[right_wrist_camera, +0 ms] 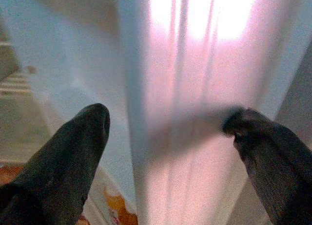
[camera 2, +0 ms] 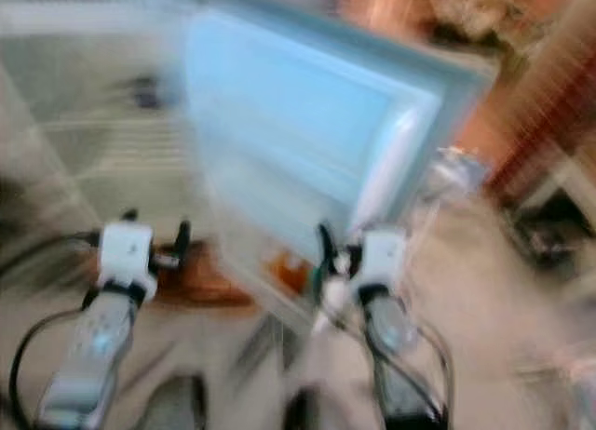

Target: Restocking fridge

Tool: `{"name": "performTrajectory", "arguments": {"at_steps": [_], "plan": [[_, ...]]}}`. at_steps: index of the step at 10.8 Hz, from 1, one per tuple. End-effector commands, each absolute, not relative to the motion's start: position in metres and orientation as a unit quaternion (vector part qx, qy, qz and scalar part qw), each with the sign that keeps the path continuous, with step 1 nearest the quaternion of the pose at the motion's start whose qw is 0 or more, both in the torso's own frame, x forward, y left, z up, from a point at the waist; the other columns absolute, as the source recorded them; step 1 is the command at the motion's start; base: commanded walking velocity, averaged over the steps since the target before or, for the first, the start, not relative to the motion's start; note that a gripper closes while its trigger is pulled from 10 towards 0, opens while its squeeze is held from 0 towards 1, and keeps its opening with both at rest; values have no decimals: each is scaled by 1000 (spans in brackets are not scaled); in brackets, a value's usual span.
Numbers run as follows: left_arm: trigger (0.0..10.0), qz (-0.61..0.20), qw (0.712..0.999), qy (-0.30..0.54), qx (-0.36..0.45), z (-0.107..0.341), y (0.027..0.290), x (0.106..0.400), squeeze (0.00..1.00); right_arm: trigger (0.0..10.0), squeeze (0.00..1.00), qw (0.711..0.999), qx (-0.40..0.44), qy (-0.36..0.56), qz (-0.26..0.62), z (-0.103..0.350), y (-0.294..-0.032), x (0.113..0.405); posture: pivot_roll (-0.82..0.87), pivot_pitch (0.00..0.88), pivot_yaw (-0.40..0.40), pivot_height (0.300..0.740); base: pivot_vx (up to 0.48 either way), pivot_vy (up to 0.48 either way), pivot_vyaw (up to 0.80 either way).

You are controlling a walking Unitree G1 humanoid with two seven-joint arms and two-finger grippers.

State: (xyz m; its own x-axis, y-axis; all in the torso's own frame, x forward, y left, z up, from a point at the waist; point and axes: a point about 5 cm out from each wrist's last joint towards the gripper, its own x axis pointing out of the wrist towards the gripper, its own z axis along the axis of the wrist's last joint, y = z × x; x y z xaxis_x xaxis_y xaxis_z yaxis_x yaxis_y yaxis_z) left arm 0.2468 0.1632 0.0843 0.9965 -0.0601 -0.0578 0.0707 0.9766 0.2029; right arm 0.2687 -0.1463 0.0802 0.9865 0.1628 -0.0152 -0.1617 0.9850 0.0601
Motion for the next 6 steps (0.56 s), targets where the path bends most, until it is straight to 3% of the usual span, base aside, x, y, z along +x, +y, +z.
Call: {"name": "performTrajectory", "arguments": {"at_steps": [1, 6], "plan": [[10000, -39, 993, 28, 107, 84, 161, 250, 0, 10000, 0, 996, 30, 4, 86, 83, -146, 270, 158, 56, -72, 740, -285, 0, 0], [10000, -35, 993, 28, 108, 82, 163, 250, 0, 10000, 0, 996, 25, 6, 83, 82, -153, 276, 163, 55, -73, 740, 0, 0, 0]]}}
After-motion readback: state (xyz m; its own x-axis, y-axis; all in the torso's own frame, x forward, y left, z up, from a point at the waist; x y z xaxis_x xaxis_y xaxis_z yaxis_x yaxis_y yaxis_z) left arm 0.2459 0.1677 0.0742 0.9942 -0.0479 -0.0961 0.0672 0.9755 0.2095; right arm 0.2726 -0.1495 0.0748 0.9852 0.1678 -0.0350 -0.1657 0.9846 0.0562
